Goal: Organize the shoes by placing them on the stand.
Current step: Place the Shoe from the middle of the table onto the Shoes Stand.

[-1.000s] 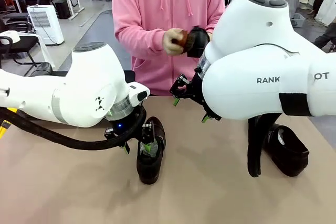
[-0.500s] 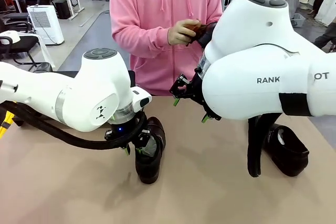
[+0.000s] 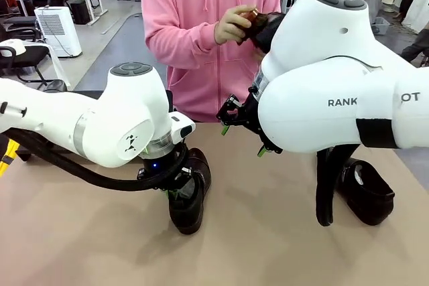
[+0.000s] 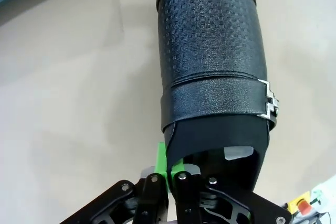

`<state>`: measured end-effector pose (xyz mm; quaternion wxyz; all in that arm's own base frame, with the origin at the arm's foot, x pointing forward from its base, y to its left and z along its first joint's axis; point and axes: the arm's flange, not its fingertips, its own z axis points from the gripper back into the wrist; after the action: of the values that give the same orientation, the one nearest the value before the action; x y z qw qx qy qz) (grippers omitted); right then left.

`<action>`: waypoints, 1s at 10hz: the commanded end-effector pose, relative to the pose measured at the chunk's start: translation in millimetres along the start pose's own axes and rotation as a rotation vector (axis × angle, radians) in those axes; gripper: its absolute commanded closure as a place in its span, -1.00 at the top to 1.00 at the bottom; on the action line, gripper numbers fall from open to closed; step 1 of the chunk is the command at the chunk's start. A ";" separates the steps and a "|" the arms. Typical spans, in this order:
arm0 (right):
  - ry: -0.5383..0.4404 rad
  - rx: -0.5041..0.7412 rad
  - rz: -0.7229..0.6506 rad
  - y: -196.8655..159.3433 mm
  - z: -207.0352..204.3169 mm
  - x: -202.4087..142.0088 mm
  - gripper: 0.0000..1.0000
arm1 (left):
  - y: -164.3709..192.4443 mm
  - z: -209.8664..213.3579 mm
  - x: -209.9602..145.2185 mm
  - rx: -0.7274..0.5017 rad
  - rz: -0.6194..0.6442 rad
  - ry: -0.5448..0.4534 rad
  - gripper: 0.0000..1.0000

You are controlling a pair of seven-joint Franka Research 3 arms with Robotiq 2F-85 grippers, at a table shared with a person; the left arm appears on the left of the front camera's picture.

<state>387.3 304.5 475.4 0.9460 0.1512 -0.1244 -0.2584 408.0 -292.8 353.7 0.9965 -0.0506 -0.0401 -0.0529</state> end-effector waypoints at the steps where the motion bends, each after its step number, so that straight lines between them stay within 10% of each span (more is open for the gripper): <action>1: 0.015 0.019 0.009 2.5 0.2 3.4 1.00 | 1.1 4.7 -0.4 -0.043 -0.018 0.065 -1.00; 4: 0.015 0.019 0.009 2.5 0.2 3.4 1.00 | 30.5 74.1 -41.3 -0.145 -0.121 0.106 -1.00; 10: 0.015 0.019 0.009 2.5 0.2 3.4 1.00 | 163.8 167.4 -21.1 -0.139 -0.110 -0.213 -1.00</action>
<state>388.5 304.5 475.8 0.9458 0.1518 -0.1244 -0.2587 383.1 -117.6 503.0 0.9818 -0.1129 -0.1185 -0.0961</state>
